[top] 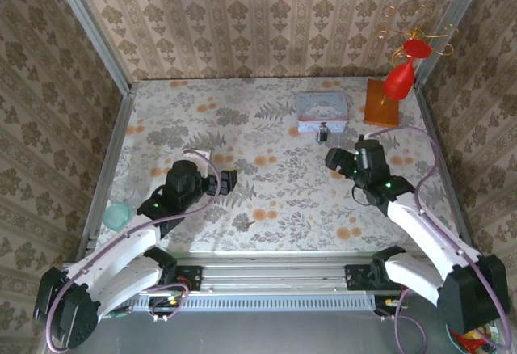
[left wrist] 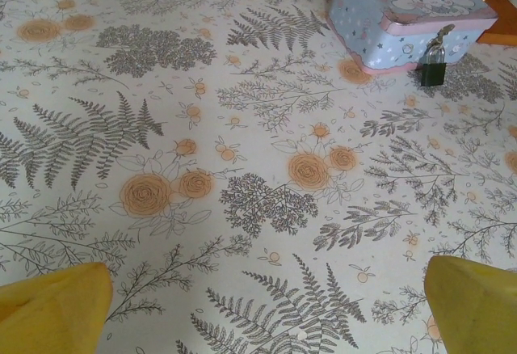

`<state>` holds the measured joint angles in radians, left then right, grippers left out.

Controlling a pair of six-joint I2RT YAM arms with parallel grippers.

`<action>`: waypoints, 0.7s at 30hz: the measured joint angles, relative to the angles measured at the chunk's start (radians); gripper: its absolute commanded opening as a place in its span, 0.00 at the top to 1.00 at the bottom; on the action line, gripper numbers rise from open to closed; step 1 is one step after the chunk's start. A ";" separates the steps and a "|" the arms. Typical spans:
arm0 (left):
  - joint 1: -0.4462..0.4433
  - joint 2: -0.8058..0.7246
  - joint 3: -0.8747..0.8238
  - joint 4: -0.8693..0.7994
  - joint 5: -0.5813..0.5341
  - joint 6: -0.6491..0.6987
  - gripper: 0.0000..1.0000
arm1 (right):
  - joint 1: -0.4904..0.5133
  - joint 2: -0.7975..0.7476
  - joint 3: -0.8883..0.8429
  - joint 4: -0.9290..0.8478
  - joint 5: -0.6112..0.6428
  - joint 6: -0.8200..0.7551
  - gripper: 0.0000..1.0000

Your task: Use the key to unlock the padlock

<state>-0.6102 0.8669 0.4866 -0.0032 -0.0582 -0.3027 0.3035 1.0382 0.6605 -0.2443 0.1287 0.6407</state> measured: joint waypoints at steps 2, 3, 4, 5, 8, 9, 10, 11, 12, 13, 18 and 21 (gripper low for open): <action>0.000 0.000 0.001 0.003 -0.004 0.005 0.00 | 0.044 0.061 0.021 -0.002 0.001 0.021 0.14; 0.000 0.000 0.004 -0.001 -0.011 0.008 0.00 | 0.076 0.095 0.037 -0.005 0.003 0.034 0.16; -0.003 -0.003 0.007 -0.007 -0.026 0.008 0.00 | 0.115 0.133 0.058 -0.008 0.004 0.050 0.19; -0.005 -0.011 0.007 -0.012 -0.047 0.008 0.00 | 0.148 0.163 0.077 -0.014 0.003 0.063 0.21; -0.009 -0.095 -0.002 -0.031 -0.128 0.008 0.00 | 0.267 0.272 0.150 -0.036 -0.007 0.127 0.25; -0.010 -0.142 -0.011 -0.032 -0.157 0.008 0.00 | 0.312 0.311 0.177 -0.048 -0.011 0.157 0.28; -0.010 -0.194 -0.022 -0.033 -0.188 0.007 0.00 | 0.357 0.349 0.201 -0.057 -0.016 0.187 0.30; -0.011 -0.233 -0.031 -0.034 -0.213 0.007 0.00 | 0.401 0.387 0.223 -0.064 -0.024 0.215 0.33; -0.011 -0.274 -0.039 -0.040 -0.245 0.008 0.00 | 0.444 0.423 0.242 -0.073 -0.032 0.243 0.36; -0.011 -0.311 -0.045 -0.047 -0.280 0.007 0.00 | 0.493 0.462 0.261 -0.082 -0.037 0.279 0.38; -0.011 -0.405 -0.063 -0.083 -0.414 0.007 0.00 | 0.690 0.607 0.332 -0.098 -0.064 0.440 0.48; -0.011 -0.426 -0.077 -0.102 -0.466 0.003 0.00 | 0.782 0.684 0.410 -0.129 -0.065 0.535 0.48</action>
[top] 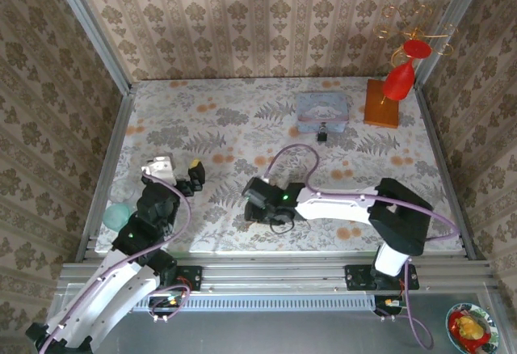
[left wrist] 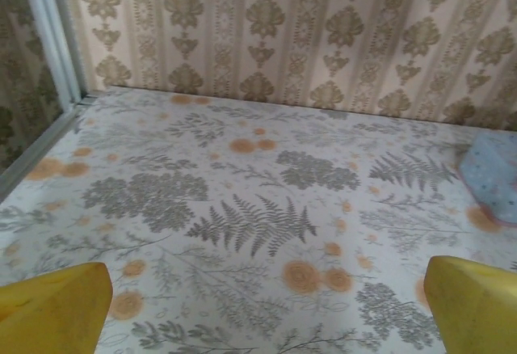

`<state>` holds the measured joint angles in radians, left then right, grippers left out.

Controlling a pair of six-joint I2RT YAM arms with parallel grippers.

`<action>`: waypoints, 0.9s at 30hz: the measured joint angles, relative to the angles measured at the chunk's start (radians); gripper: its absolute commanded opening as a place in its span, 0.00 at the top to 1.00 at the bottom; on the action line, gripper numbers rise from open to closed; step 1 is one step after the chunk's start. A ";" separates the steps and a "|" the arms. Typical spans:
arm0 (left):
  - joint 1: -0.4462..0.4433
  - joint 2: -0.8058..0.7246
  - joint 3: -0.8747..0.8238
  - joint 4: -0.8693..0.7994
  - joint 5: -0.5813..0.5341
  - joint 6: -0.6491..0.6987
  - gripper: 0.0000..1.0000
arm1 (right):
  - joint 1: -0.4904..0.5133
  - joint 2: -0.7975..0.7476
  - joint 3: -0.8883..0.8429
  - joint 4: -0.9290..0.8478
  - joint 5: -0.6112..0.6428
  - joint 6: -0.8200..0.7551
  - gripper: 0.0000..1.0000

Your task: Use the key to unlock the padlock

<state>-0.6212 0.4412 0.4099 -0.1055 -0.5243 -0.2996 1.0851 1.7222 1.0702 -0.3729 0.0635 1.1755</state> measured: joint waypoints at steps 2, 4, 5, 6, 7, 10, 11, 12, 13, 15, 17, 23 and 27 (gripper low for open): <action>0.000 0.001 -0.003 -0.011 -0.025 -0.002 0.00 | 0.037 0.031 0.044 -0.017 0.005 0.053 0.49; 0.000 0.006 -0.004 -0.023 -0.046 -0.003 0.00 | 0.063 0.048 0.064 -0.020 0.011 0.108 0.53; 0.000 0.008 -0.004 -0.025 -0.052 -0.004 0.00 | 0.069 0.055 0.068 -0.020 0.011 0.126 0.56; 0.000 0.011 -0.004 -0.027 -0.058 -0.006 0.00 | 0.074 0.064 0.070 -0.020 0.011 0.143 0.58; 0.000 0.012 -0.004 -0.030 -0.061 -0.007 0.00 | 0.077 0.077 0.074 -0.021 0.012 0.163 0.59; 0.000 0.013 -0.004 -0.035 -0.070 -0.011 0.00 | 0.092 0.116 0.093 -0.039 0.039 0.214 0.59; 0.000 0.013 -0.004 -0.035 -0.072 -0.011 0.00 | 0.097 0.121 0.095 -0.045 0.050 0.223 0.59; 0.000 0.013 -0.004 -0.035 -0.076 -0.013 0.00 | 0.103 0.124 0.096 -0.051 0.065 0.236 0.59; 0.000 0.013 -0.004 -0.035 -0.077 -0.014 0.00 | 0.111 0.125 0.096 -0.057 0.074 0.246 0.60; 0.000 0.013 -0.004 -0.035 -0.079 -0.014 0.00 | 0.119 0.131 0.097 -0.057 0.085 0.262 0.61; 0.000 0.013 -0.004 -0.035 -0.079 -0.014 0.00 | 0.124 0.144 0.098 -0.053 0.087 0.273 0.64; 0.000 0.013 -0.004 -0.035 -0.079 -0.015 0.00 | 0.124 0.160 0.091 -0.027 0.100 0.317 0.70; 0.000 0.013 -0.004 -0.035 -0.079 -0.014 0.00 | 0.122 0.160 0.089 -0.018 0.123 0.322 0.73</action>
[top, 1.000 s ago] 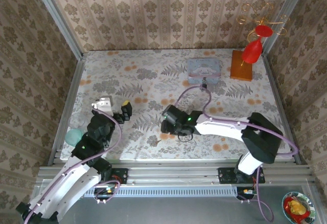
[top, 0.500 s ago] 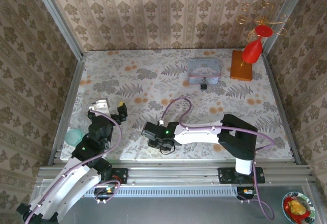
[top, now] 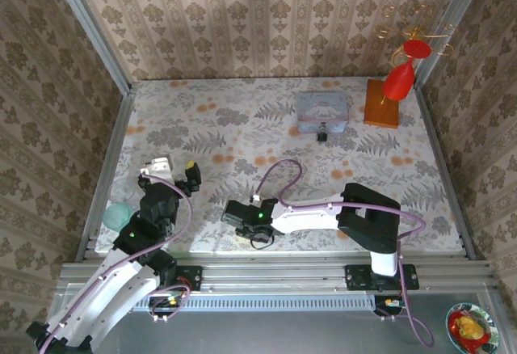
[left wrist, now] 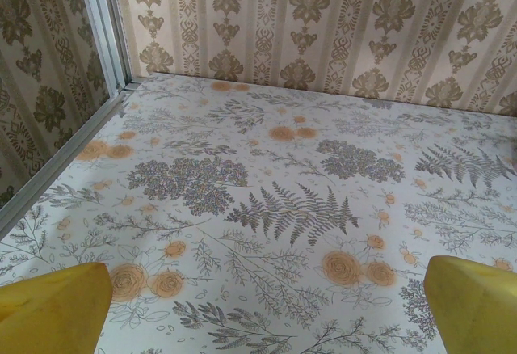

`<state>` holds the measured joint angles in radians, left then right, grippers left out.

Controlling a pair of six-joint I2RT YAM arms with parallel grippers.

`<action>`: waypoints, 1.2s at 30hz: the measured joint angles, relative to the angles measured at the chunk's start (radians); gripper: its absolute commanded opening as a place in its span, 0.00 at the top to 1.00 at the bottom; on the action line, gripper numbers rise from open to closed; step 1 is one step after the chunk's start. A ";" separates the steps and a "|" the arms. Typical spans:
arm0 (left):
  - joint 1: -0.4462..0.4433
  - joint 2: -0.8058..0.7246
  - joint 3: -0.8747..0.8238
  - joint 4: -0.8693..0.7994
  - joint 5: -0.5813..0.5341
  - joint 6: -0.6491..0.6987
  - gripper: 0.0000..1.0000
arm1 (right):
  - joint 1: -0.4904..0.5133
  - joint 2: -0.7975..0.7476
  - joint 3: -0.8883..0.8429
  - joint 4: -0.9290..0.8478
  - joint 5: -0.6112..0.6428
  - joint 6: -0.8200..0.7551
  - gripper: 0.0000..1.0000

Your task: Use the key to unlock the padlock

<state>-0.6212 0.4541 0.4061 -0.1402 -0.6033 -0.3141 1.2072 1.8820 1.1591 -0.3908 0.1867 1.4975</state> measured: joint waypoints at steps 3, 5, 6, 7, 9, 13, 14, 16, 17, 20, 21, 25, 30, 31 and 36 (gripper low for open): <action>0.000 0.000 0.000 0.000 0.000 0.000 0.00 | -0.009 0.000 -0.007 0.026 0.013 -0.001 0.74; 0.000 0.000 0.000 0.000 0.000 0.000 0.00 | -0.019 0.000 -0.022 0.058 0.013 -0.001 0.74; 0.000 0.000 0.000 0.000 0.000 0.000 0.00 | -0.024 0.000 -0.027 0.064 0.010 -0.002 0.75; 0.000 0.000 0.000 0.000 0.000 0.000 0.00 | -0.025 -0.001 -0.027 0.068 0.008 -0.002 0.77; 0.000 0.000 0.000 0.000 0.000 0.000 0.00 | -0.027 -0.001 -0.027 0.078 0.009 -0.002 0.80; 0.000 0.000 0.000 0.000 0.000 0.000 0.00 | -0.040 0.000 -0.027 0.100 0.009 -0.005 0.86; 0.000 0.000 0.000 0.000 0.000 0.000 0.00 | -0.040 0.001 -0.027 0.100 0.009 -0.005 0.87; 0.000 0.000 0.000 0.000 0.000 0.000 0.00 | -0.042 0.001 -0.027 0.105 0.010 -0.003 0.93; 0.000 0.000 0.000 0.000 0.000 0.000 0.00 | -0.042 0.001 -0.027 0.106 0.011 -0.003 0.97; 0.000 0.006 0.000 0.000 0.000 0.000 0.00 | -0.041 -0.001 -0.028 0.112 0.021 -0.025 1.00; 0.000 0.011 0.000 0.001 0.001 0.000 0.00 | -0.041 -0.005 -0.032 0.115 0.026 -0.040 1.00; 0.002 0.063 0.005 0.003 0.021 -0.008 0.00 | -0.041 -0.080 -0.089 0.151 0.074 -0.153 1.00; 0.036 0.162 0.042 0.000 0.163 -0.058 0.00 | -0.041 -0.302 -0.282 0.357 0.153 -0.394 1.00; 0.048 0.170 0.043 0.005 0.210 -0.078 0.00 | -0.041 -0.343 -0.328 0.414 0.162 -0.441 1.00; 0.086 0.213 0.044 0.011 0.505 -0.208 0.03 | -0.041 -0.514 -0.601 0.747 0.180 -0.739 1.00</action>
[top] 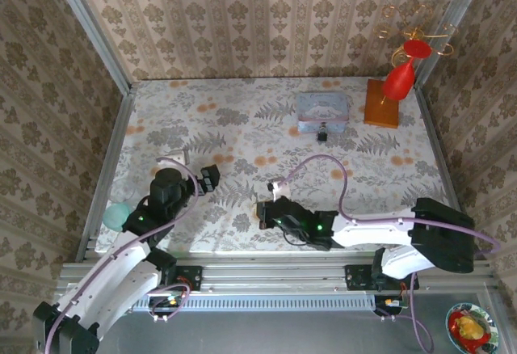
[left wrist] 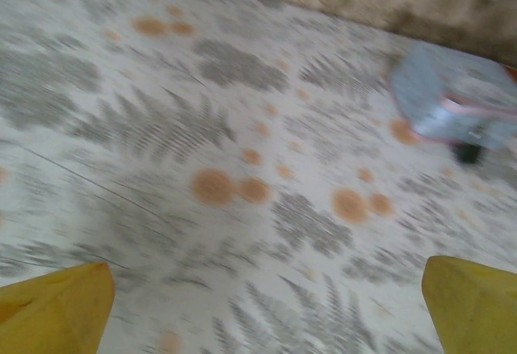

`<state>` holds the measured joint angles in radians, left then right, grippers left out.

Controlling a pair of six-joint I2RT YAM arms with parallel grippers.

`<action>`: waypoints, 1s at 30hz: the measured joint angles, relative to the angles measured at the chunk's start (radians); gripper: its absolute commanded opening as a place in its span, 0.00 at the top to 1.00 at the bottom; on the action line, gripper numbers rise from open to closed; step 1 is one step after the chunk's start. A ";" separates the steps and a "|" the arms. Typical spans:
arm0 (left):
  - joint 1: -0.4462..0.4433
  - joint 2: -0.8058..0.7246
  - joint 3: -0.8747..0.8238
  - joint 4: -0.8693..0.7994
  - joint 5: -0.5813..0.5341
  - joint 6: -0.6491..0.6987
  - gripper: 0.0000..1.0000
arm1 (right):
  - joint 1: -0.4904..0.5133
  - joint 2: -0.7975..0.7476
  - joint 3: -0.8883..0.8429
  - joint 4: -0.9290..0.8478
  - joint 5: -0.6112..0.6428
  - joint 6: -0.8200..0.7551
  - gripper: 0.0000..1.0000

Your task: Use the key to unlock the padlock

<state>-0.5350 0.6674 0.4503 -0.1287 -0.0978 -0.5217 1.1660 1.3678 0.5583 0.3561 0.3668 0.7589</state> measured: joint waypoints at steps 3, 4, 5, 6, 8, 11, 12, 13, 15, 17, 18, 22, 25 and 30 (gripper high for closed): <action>0.000 0.018 0.008 -0.003 0.176 -0.051 0.09 | 0.000 -0.048 -0.092 0.130 -0.008 -0.139 1.00; -0.003 0.023 0.016 -0.008 0.230 -0.061 0.11 | 0.000 -0.060 -0.115 0.171 -0.013 -0.175 1.00; -0.008 0.028 0.024 -0.012 0.271 -0.066 0.12 | 0.000 -0.069 -0.132 0.204 -0.017 -0.207 1.00; -0.016 0.035 0.038 -0.021 0.305 -0.071 0.13 | 0.000 -0.075 -0.148 0.242 -0.023 -0.238 1.00; -0.044 0.050 0.067 -0.044 0.356 -0.075 0.16 | 0.000 -0.077 -0.163 0.295 -0.031 -0.285 1.00; -0.105 0.078 0.101 -0.062 0.401 -0.084 0.20 | 0.000 -0.077 -0.167 0.353 -0.034 -0.331 1.00; -0.128 0.091 0.107 -0.063 0.409 -0.087 0.21 | 0.000 -0.077 -0.167 0.369 -0.034 -0.340 1.00; -0.152 0.106 0.112 -0.064 0.413 -0.089 0.22 | 0.000 -0.077 -0.168 0.384 -0.034 -0.346 1.00; -0.207 0.143 0.118 -0.065 0.415 -0.093 0.23 | 0.000 -0.077 -0.168 0.406 -0.034 -0.350 1.00; -0.254 0.181 0.122 -0.067 0.410 -0.095 0.24 | 0.001 -0.077 -0.167 0.412 -0.034 -0.352 1.00; -0.275 0.199 0.126 -0.069 0.404 -0.097 0.25 | 0.001 -0.077 -0.167 0.414 -0.035 -0.352 1.00; -0.312 0.252 0.148 -0.066 0.384 -0.111 0.31 | 0.004 -0.063 -0.167 0.429 -0.040 -0.352 1.00; -0.321 0.278 0.164 -0.065 0.374 -0.117 0.37 | 0.011 -0.040 -0.167 0.451 -0.045 -0.348 1.00; -0.324 0.296 0.174 -0.061 0.363 -0.136 0.51 | 0.020 -0.009 -0.167 0.467 -0.050 -0.341 1.00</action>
<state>-0.8589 0.9638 0.6247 -0.1894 0.2649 -0.6575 1.1862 1.3590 0.3916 0.8234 0.3172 0.4183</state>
